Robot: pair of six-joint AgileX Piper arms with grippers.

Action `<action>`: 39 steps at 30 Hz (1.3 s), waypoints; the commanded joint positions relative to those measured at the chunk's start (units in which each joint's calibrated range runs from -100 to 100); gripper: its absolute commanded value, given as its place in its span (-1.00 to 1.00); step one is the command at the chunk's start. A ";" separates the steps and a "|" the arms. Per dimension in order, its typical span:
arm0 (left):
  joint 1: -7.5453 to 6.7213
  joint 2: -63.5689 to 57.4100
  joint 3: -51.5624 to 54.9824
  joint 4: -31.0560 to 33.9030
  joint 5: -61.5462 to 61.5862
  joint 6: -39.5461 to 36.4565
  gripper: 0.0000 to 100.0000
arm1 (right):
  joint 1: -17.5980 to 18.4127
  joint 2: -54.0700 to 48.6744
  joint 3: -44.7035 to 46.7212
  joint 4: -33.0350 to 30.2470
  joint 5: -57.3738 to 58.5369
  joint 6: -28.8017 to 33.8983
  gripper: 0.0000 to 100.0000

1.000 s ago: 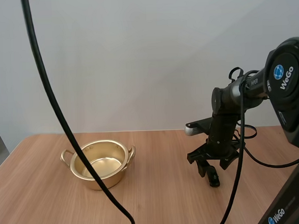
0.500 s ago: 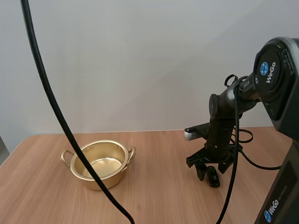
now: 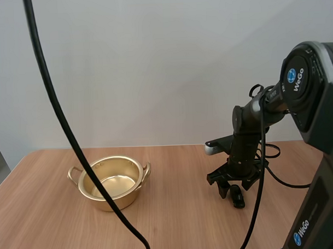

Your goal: Open the pot, put the car inside, and close it

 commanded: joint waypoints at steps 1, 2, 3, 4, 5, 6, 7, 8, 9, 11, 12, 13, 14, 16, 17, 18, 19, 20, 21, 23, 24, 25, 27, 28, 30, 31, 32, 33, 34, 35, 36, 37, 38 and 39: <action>-0.01 0.01 -0.01 0.00 -0.06 0.05 -1.00 | -0.02 0.61 0.01 -0.15 0.08 0.01 0.99; -0.01 0.01 -0.01 0.00 -0.06 0.05 -1.00 | -0.02 1.13 0.01 -0.29 0.08 0.01 0.87; -0.01 0.01 -0.01 0.00 -0.06 0.05 -1.00 | -0.02 1.28 0.01 -0.29 0.08 0.01 0.76; -0.01 0.01 -0.01 0.00 -0.06 0.05 -1.00 | -0.02 1.65 0.01 -0.29 0.08 0.01 0.61; -0.01 0.01 -0.01 0.00 -0.06 0.05 -1.00 | -0.02 1.79 0.01 -0.29 0.08 0.01 0.48; -0.01 0.01 -0.01 0.00 -0.06 0.05 -1.00 | -0.02 1.91 0.01 -0.39 0.08 0.01 0.34; -0.01 0.01 -0.01 0.00 -0.06 0.05 -1.00 | -0.02 1.91 0.01 -0.39 0.08 0.01 0.22; -0.01 0.01 -0.01 0.00 -0.06 0.05 -1.00 | -0.02 2.01 0.01 -0.39 -0.13 0.01 0.12; -0.01 0.01 -0.01 0.00 -0.06 0.05 -1.00 | -0.02 2.01 0.01 -0.39 -0.40 0.01 0.04; -0.01 0.01 -0.01 0.00 -0.06 0.05 -1.00 | -0.02 2.01 0.01 -0.53 -1.37 0.01 -0.10; -0.01 0.01 -0.01 0.00 -0.06 0.05 -1.00 | -0.02 2.01 0.01 -0.64 -1.37 0.01 -0.21; -0.01 0.01 -0.01 0.00 -0.06 0.05 -1.00 | -0.02 2.01 0.01 -0.65 -1.56 0.01 -0.35; -0.01 0.01 -0.01 0.00 -0.06 0.05 -1.00 | -0.02 2.01 0.01 -0.65 -1.56 0.01 -0.52; -0.01 0.01 -0.01 0.00 -0.06 0.05 -1.00 | -0.02 2.01 0.01 -0.87 -1.56 0.01 -0.86; -0.01 0.01 -0.01 0.00 -0.06 0.05 -1.00 | -0.02 2.01 0.01 -0.86 -1.56 0.01 -1.00; -0.01 0.01 -0.01 0.00 -0.06 0.05 -1.00 | -0.02 2.01 0.01 -0.86 -1.56 0.01 -1.00; -0.01 0.01 -0.01 0.00 -0.06 0.05 -1.00 | -0.02 2.01 0.01 -0.86 -1.56 0.01 -1.00; -0.01 0.01 -0.01 0.00 -0.06 0.05 -1.00 | -0.02 2.01 0.01 -0.86 -1.56 0.01 -1.00; -0.01 0.01 -0.01 0.00 -0.06 0.05 -1.00 | -0.02 2.01 0.01 -0.86 -1.56 -0.17 -1.00; -0.01 0.01 -0.01 0.00 -0.06 0.05 -1.00 | -0.02 2.01 0.01 -1.56 -1.75 -0.17 -1.00; -0.01 0.01 -0.01 0.00 -0.06 0.05 -1.00 | -0.02 1.89 0.01 -1.82 -1.99 -0.17 -1.00; -0.01 0.01 -0.01 0.00 -0.06 0.05 -1.00 | -0.02 1.62 -0.12 -1.83 -2.34 -0.17 -1.00; -0.01 0.01 -0.01 0.00 -0.06 0.05 -1.00 | -0.02 0.37 -0.57 -1.69 -2.71 -0.17 -1.00; -0.01 0.01 -0.01 0.00 -0.06 0.05 -1.00 | -0.02 -0.68 -0.82 -1.61 -3.54 -0.17 -1.00; -0.01 0.01 -0.01 0.00 -0.06 0.05 -1.00 | -0.02 -3.29 -1.52 -1.16 -4.38 -0.17 -1.00; -0.01 0.01 -0.01 0.00 -0.06 0.05 -1.00 | -0.02 -4.49 -2.12 -0.78 -4.62 -0.29 -1.00; -0.01 0.01 -0.01 0.00 -0.06 0.05 -1.00 | -0.02 -6.13 -2.86 -0.24 -4.62 -0.76 -1.00; -0.01 0.01 -0.01 0.00 -0.06 0.05 -1.00 | -0.02 -7.85 -3.55 0.77 -4.62 -1.72 -1.00; -0.01 0.01 -0.01 0.00 0.12 0.03 -1.00 | -0.02 -9.24 -4.46 1.49 -4.62 -2.91 -1.00; -0.01 0.01 -0.01 0.00 0.12 0.03 -1.00 | -0.02 -11.02 -5.41 2.50 -4.62 -3.87 -1.00; -0.01 0.01 -0.01 0.00 0.12 0.03 -1.00 | -0.02 -12.44 -6.23 3.08 -4.46 -4.72 -1.00; -0.01 0.01 -0.01 0.00 0.46 0.03 -1.00 | -0.02 -13.48 -6.91 4.10 -4.46 -5.69 -1.00; -0.01 0.01 -0.01 0.00 0.59 0.03 -1.00 | -0.02 -14.77 -7.82 5.06 -4.25 -6.51 -1.00; -0.01 0.01 -0.01 0.00 0.90 0.03 -1.00 | -0.02 -16.03 -8.88 6.52 -4.01 -7.81 -1.00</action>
